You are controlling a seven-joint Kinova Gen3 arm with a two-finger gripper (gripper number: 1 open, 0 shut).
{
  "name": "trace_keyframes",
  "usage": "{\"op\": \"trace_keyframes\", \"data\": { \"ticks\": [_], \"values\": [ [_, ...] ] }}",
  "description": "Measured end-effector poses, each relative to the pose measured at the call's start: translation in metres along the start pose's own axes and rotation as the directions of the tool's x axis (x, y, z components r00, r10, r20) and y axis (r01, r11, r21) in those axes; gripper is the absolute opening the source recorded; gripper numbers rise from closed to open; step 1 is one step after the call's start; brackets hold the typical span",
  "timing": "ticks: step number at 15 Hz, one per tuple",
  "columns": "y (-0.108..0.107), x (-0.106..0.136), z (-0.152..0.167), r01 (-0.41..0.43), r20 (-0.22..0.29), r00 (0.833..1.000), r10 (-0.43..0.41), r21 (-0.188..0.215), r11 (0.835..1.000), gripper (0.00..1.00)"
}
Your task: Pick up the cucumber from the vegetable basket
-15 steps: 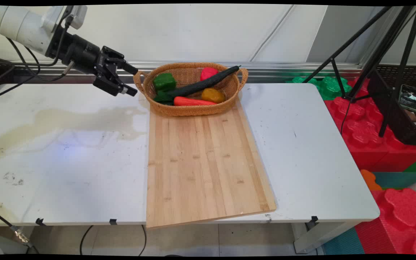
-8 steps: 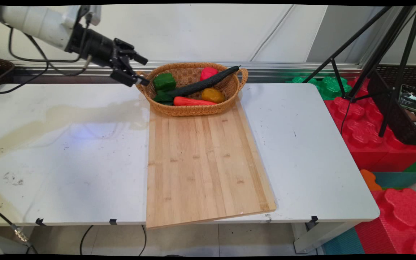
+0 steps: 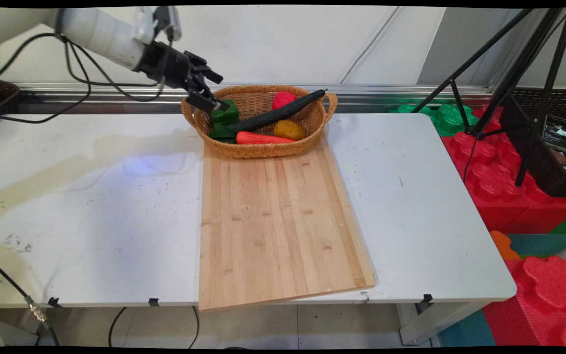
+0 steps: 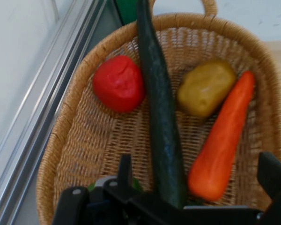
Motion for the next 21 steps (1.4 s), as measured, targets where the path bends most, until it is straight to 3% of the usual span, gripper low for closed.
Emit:
{"op": "trace_keyframes", "data": {
  "ticks": [6,12,21],
  "values": [
    [-0.008,-0.001,0.064,-0.025,0.067,0.997,0.025,0.001,1.000,1.00],
    [-0.005,0.001,0.116,-0.020,0.099,0.995,0.019,0.007,1.000,1.00],
    [-0.004,0.003,0.160,-0.007,0.118,0.993,0.004,0.025,1.000,1.00]
  ]
}}
